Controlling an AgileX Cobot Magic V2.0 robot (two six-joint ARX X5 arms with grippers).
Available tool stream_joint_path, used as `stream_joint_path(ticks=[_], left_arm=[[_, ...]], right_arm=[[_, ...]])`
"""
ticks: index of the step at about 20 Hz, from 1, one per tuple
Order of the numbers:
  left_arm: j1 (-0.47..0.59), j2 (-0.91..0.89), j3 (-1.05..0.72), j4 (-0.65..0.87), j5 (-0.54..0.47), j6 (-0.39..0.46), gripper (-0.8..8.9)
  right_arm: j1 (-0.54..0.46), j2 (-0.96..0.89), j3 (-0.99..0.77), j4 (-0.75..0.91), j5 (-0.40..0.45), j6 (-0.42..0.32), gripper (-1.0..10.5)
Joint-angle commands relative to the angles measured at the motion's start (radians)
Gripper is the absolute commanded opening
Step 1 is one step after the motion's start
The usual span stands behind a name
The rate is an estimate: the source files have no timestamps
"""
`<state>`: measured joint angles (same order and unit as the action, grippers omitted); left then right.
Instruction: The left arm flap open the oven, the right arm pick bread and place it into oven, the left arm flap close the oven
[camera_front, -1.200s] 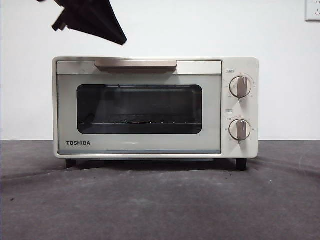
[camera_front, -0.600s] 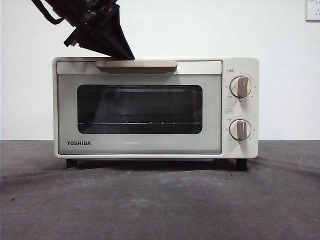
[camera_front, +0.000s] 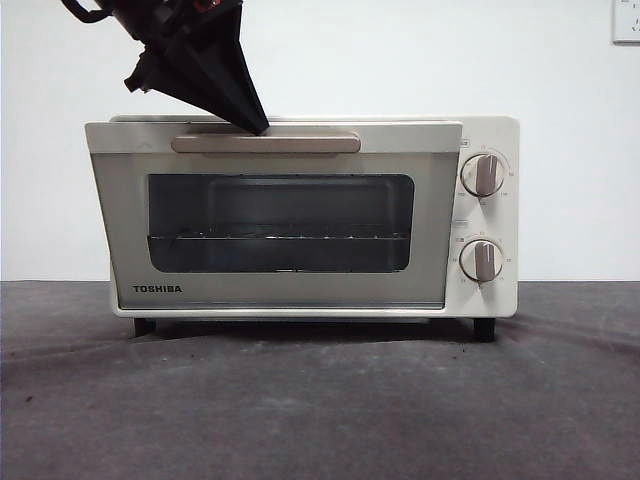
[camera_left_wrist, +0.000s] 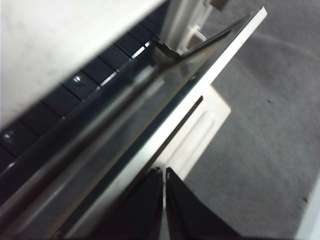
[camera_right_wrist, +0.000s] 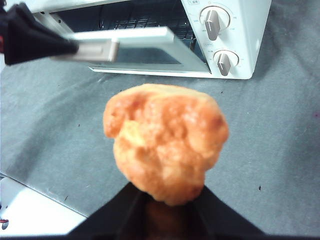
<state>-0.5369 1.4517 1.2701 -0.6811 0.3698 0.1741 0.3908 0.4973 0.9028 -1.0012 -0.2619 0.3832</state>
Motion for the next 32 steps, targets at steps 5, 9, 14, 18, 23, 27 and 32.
stream_joint_path(ticks=[5,9,14,18,23,27,32], left_arm=[[-0.027,-0.058,-0.097,0.031,-0.041,-0.013,0.16],[-0.033,-0.146,-0.255,0.152,-0.053,-0.091,0.16],[-0.081,-0.233,-0.38,0.228,-0.116,-0.152,0.16],[-0.114,-0.24,-0.425,0.248,-0.138,-0.181,0.16],[-0.162,-0.24,-0.482,0.302,-0.165,-0.231,0.16],[-0.197,-0.24,-0.511,0.323,-0.2,-0.251,0.16],[-0.224,-0.24,-0.592,0.414,-0.218,-0.304,0.16]], right_arm=[[0.005,0.003,0.015,0.013,-0.003,0.01,0.7],[0.005,0.003,0.015,0.013,-0.003,0.01,0.7],[0.005,0.003,0.015,0.014,-0.003,0.01,0.7],[0.005,0.003,0.015,0.013,-0.003,0.01,0.7],[0.005,0.003,0.015,0.013,-0.003,0.01,0.7],[0.005,0.003,0.015,0.013,-0.003,0.009,0.7],[0.005,0.003,0.015,0.014,-0.003,0.002,0.7]])
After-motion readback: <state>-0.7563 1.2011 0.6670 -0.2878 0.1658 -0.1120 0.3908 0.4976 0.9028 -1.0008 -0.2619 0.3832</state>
